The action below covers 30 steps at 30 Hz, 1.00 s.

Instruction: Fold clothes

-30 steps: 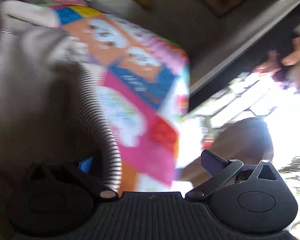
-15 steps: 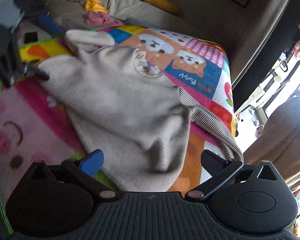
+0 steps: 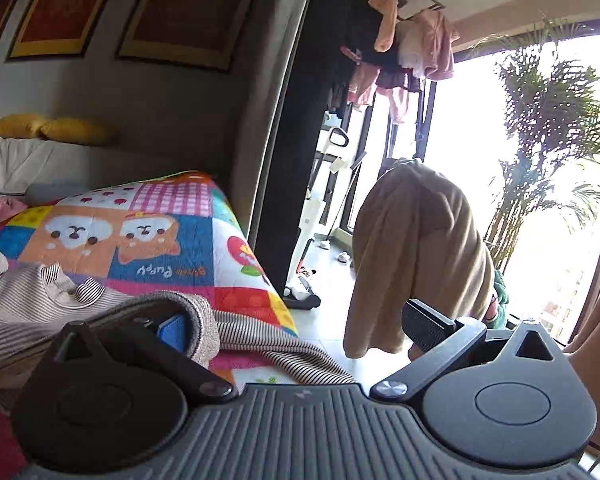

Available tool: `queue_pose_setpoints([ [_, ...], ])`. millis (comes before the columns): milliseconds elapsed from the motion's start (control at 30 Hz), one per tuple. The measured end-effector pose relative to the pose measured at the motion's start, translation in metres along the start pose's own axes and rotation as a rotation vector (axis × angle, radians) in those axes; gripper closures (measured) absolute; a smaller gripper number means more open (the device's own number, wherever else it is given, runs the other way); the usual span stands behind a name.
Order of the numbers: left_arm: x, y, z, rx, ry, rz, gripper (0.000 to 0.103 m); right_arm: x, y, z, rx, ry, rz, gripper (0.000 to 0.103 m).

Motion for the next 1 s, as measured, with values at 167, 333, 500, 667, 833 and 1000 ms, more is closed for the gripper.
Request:
queue_pose_setpoints([
  [167,-0.021,-0.044,-0.034,0.285,-0.166,-0.035,0.000,-0.023,0.007,0.001,0.021,0.087,-0.056,0.000],
  [333,-0.002,-0.056,-0.133,0.573,-0.055,-0.036,0.000,-0.059,-0.006,-0.028,0.116,0.212,-0.190,0.000],
  [500,0.021,-0.025,-0.147,0.409,0.149,-0.006,0.000,-0.057,-0.019,-0.055,0.158,0.246,-0.180,0.000],
  [667,0.022,0.007,-0.046,0.137,0.006,0.068,0.000,-0.012,-0.015,-0.024,0.071,0.112,-0.067,0.000],
  [833,0.002,-0.025,0.013,0.203,-0.187,0.058,0.000,0.016,-0.009,-0.007,0.028,0.060,0.008,0.000],
  [1000,0.010,-0.026,0.016,0.076,-0.081,0.042,0.000,0.004,-0.008,-0.011,0.030,0.122,-0.025,0.000],
])
Point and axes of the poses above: each gripper's, at about its wrist camera, not at the fingertips, and y roughly against the way its jaws point, z to its right, x to its top, the point moved 7 cm from there along -y, roughly the way its jaws point, and after that the axes turned 15 degrees about x, right-handed, at the moved point
